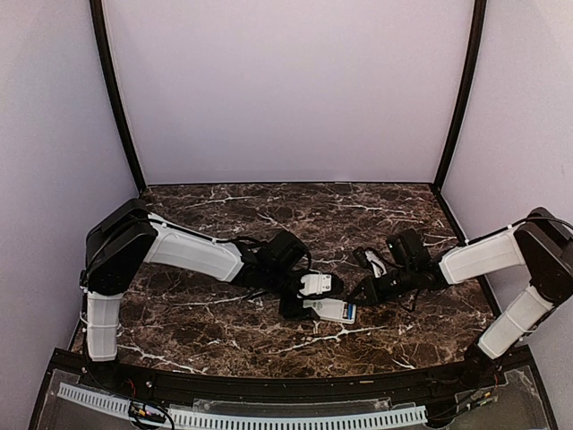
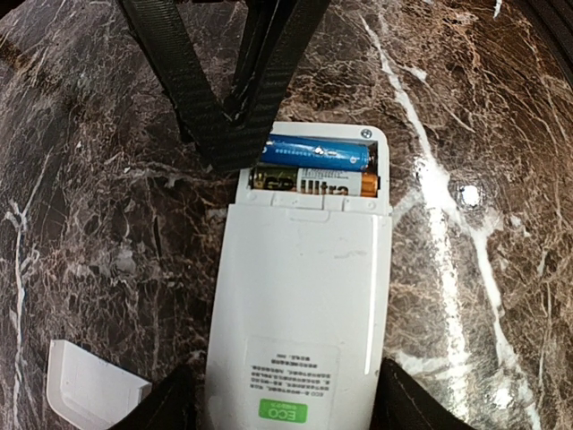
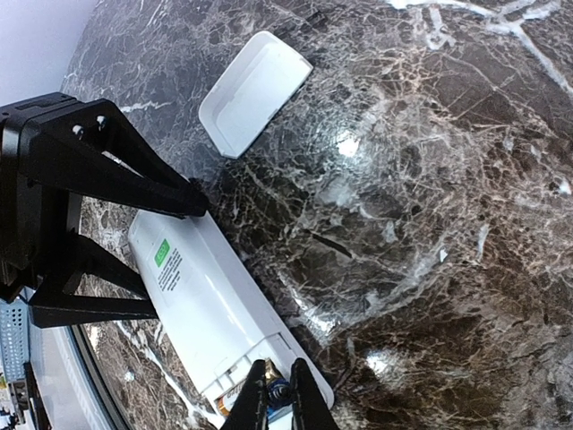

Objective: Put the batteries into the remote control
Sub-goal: Load the battery into the battery compartment.

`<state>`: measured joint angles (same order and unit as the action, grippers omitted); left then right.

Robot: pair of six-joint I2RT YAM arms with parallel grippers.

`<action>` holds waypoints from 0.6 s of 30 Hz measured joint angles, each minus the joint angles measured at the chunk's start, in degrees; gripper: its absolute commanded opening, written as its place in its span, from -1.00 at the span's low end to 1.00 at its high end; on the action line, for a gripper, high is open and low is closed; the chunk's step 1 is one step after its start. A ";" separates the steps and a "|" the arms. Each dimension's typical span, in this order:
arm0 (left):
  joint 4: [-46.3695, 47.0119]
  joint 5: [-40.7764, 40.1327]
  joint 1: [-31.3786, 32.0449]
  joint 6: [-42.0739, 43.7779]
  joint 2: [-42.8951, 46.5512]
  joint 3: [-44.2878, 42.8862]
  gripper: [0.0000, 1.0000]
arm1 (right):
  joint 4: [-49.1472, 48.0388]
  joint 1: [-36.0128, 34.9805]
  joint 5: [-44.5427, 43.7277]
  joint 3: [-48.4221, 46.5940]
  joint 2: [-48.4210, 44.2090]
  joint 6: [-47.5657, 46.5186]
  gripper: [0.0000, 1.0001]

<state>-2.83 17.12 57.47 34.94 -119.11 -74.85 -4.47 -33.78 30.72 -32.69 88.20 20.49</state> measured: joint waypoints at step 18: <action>-0.11 -0.26 0.00 0.44 0.00 0.00 0.36 | -8.61 -5.64 -11.37 6.23 -4.07 3.19 -0.96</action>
<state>-2.94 16.86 57.47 35.38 -119.11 -74.85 -13.08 -39.42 19.35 -26.46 84.14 23.68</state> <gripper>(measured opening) 0.677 0.028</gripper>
